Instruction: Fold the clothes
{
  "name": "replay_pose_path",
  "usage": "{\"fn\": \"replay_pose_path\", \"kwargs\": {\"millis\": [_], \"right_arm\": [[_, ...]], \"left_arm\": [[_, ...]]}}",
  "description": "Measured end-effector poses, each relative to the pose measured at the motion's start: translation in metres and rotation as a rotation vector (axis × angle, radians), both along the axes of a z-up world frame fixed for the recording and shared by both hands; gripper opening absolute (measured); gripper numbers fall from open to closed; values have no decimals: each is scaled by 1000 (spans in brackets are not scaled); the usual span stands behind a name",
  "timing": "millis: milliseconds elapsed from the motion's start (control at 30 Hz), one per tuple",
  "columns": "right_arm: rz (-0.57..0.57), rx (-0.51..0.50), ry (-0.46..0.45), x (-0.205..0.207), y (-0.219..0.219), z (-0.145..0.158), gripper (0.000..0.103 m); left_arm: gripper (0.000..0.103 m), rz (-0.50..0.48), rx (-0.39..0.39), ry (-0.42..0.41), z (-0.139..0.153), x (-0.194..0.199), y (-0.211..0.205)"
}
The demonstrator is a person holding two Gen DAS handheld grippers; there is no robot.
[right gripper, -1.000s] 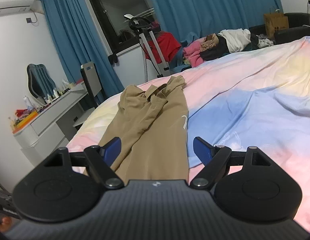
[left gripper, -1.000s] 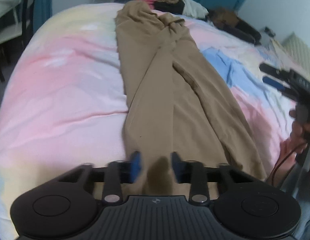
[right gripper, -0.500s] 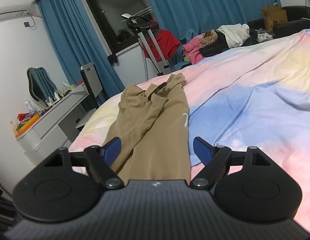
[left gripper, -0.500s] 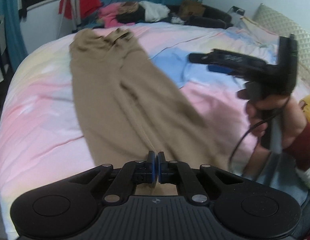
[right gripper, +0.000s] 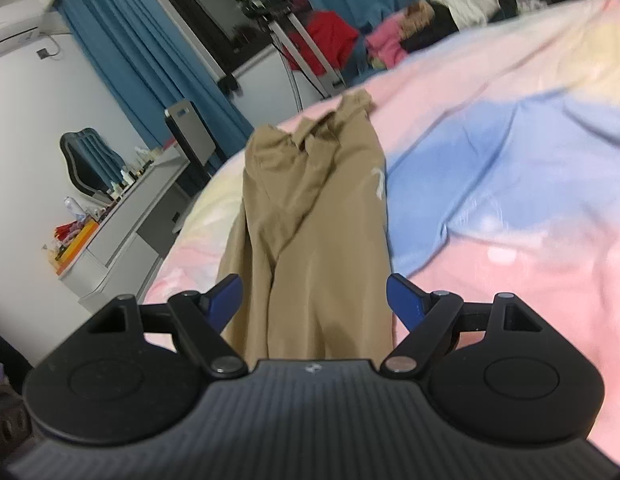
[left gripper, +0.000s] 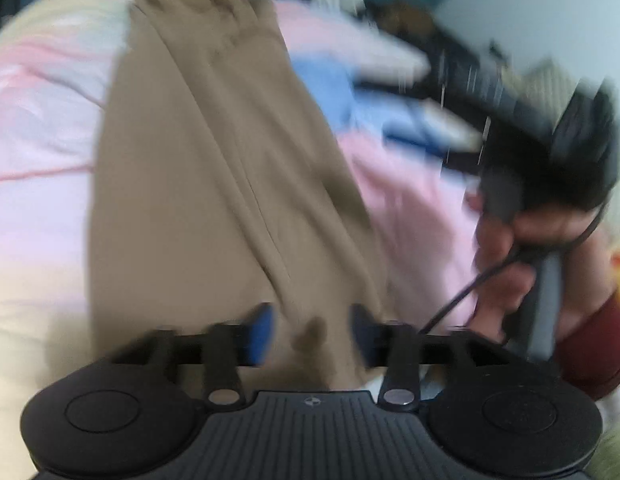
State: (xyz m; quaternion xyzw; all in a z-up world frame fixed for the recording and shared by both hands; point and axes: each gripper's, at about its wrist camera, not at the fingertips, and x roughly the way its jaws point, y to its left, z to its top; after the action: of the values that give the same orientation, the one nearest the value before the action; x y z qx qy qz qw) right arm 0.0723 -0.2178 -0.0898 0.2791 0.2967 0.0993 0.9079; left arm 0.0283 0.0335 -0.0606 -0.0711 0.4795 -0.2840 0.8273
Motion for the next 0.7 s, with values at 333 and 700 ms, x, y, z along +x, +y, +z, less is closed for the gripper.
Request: {"fn": "replay_pose_path", "kwargs": {"millis": [333, 700], "right_arm": [[-40, 31, 173, 1, -8, -25, 81], [21, 110, 302, -32, 10, -49, 80]], "left_arm": [[88, 487, 60, 90, -20, 29, 73], [89, 321, 3, 147, -34, 18, 56]]}}
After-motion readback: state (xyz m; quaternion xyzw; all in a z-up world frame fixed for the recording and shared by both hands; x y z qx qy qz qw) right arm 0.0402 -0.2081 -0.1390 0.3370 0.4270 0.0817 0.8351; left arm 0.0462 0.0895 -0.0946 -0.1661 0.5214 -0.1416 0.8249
